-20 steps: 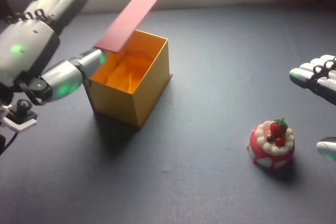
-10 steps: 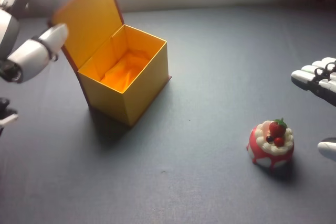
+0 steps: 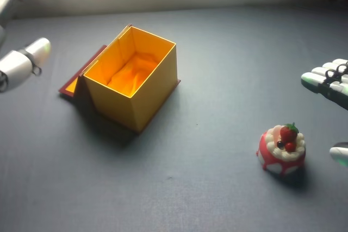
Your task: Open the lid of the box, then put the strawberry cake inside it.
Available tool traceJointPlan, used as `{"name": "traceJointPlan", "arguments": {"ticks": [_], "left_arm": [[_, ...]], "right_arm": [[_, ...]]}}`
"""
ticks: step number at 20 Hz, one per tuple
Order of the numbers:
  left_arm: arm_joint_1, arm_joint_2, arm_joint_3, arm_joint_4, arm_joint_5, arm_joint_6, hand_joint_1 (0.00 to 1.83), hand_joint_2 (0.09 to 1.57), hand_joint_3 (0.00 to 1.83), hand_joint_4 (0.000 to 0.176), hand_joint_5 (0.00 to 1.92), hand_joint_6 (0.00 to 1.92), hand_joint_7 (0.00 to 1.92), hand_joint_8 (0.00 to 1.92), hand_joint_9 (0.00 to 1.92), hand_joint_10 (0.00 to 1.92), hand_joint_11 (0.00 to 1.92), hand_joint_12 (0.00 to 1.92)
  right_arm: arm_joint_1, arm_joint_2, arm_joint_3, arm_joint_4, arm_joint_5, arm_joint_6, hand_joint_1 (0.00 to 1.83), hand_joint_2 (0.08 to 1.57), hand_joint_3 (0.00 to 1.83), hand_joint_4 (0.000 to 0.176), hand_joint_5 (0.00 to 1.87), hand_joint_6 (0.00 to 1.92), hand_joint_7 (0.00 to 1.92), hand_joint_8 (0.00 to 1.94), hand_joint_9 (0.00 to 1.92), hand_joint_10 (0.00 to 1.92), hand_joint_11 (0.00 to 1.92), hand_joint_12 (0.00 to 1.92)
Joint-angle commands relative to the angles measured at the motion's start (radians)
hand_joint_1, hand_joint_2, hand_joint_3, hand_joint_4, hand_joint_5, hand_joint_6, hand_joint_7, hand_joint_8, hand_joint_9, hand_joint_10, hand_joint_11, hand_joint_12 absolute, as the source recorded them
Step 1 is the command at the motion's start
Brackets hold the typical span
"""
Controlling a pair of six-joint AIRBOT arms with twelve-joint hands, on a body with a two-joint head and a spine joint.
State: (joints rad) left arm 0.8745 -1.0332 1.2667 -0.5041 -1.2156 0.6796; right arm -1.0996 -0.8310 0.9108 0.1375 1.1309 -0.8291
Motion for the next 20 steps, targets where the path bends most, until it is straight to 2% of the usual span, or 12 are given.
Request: {"name": "traceJointPlan", "arguments": {"ticks": [1,2,3,4,5,6,8,13,16,18,19,20], "left_arm": [[-0.002,0.026,-0.012,0.039,-0.122,0.016,0.71,1.36,0.0,0.136,0.0,0.0,0.0,0.0,0.0,0.0,0.0,0.0],[0.002,0.045,-0.035,0.076,-0.121,0.039,0.66,1.33,0.05,0.168,0.0,0.0,0.0,0.0,0.01,0.01,0.0,0.88],[0.004,0.063,-0.057,0.111,-0.118,0.055,0.66,1.33,0.05,0.168,0.0,0.0,0.0,0.0,0.01,0.01,0.0,0.88],[0.004,0.083,-0.078,0.16,-0.108,0.064,0.75,1.33,0.0,0.1,0.0,0.0,0.0,0.0,0.0,0.0,0.0,0.8],[0.004,0.095,-0.09,0.194,-0.099,0.067,0.72,1.31,0.0,0.096,0.0,0.0,0.0,0.0,0.0,0.0,0.0,0.16],[0.007,0.111,-0.105,0.23,-0.089,0.07,0.67,1.3,0.0,0.104,0.0,0.0,0.0,0.0,0.0,0.0,0.0,0.03],[0.018,0.135,-0.133,0.289,-0.076,0.077,0.75,1.31,0.0,0.071,0.0,0.0,0.0,0.0,0.0,0.0,0.0,0.0],[0.068,0.196,-0.194,0.373,-0.068,0.081,0.69,1.33,0.0,0.043,0.0,0.0,0.0,0.0,0.0,0.0,0.05,0.03],[0.097,0.22,-0.222,0.391,-0.065,0.081,0.79,1.29,0.0,0.009,0.0,0.0,0.0,0.0,0.0,0.0,0.0,0.45],[0.112,0.224,-0.23,0.394,-0.074,0.081,0.68,1.33,0.01,0.005,0.0,0.0,0.0,0.0,0.0,0.0,0.0,0.4],[0.115,0.225,-0.233,0.395,-0.079,0.081,0.63,1.35,0.01,0.0,0.0,0.0,0.0,0.0,0.0,0.0,0.0,0.39],[0.117,0.225,-0.234,0.395,-0.084,0.081,0.62,1.35,0.0,0.0,0.0,0.0,0.0,0.0,0.0,0.0,0.0,0.42]], "right_arm": [[0.015,0.0,0.006,-0.004,0.119,0.014,0.56,1.28,0.0,0.0,0.0,0.0,0.0,0.0,0.0,0.0,0.0,0.0],[0.022,0.0,0.009,-0.014,0.109,0.02,0.56,1.27,0.0,0.0,0.0,0.0,0.0,0.0,0.0,0.0,0.0,0.0],[0.032,0.0,0.013,-0.024,0.092,0.026,0.56,1.27,0.0,0.0,0.0,0.0,0.0,0.0,0.0,0.0,0.0,0.0],[0.052,-0.001,0.021,-0.045,0.064,0.038,0.6,1.24,0.0,0.0,0.0,0.0,0.0,0.0,0.0,0.0,0.0,0.0],[0.065,-0.005,0.027,-0.056,0.039,0.044,0.64,1.22,0.0,0.0,0.0,0.0,0.0,0.0,0.0,0.0,0.0,0.0],[0.081,-0.013,0.038,-0.07,0.008,0.05,0.69,1.2,0.0,0.0,0.0,0.0,0.0,0.0,0.0,0.0,0.0,0.0],[0.115,-0.034,0.06,-0.1,-0.052,0.068,0.83,1.15,0.0,0.0,0.0,0.0,0.0,0.0,0.01,0.0,0.06,0.03],[0.189,-0.107,0.119,-0.161,-0.197,0.097,0.78,1.09,0.0,0.0,0.0,0.0,0.0,0.0,0.07,0.02,0.0,0.53],[0.225,-0.149,0.154,-0.168,-0.262,0.097,0.89,1.08,0.0,0.0,0.03,0.01,0.03,0.01,0.09,0.03,0.0,0.59],[0.247,-0.175,0.177,-0.177,-0.304,0.101,0.98,1.08,0.0,0.0,0.12,0.02,0.19,0.02,0.2,0.09,0.0,1.07],[0.258,-0.187,0.19,-0.178,-0.324,0.102,1.07,1.13,0.0,0.0,0.35,0.11,0.5,0.1,0.35,0.34,0.0,1.4],[0.269,-0.195,0.201,-0.182,-0.341,0.104,1.2,1.15,0.01,0.0,0.75,0.84,0.85,1.04,0.78,1.08,0.58,1.68]]}}
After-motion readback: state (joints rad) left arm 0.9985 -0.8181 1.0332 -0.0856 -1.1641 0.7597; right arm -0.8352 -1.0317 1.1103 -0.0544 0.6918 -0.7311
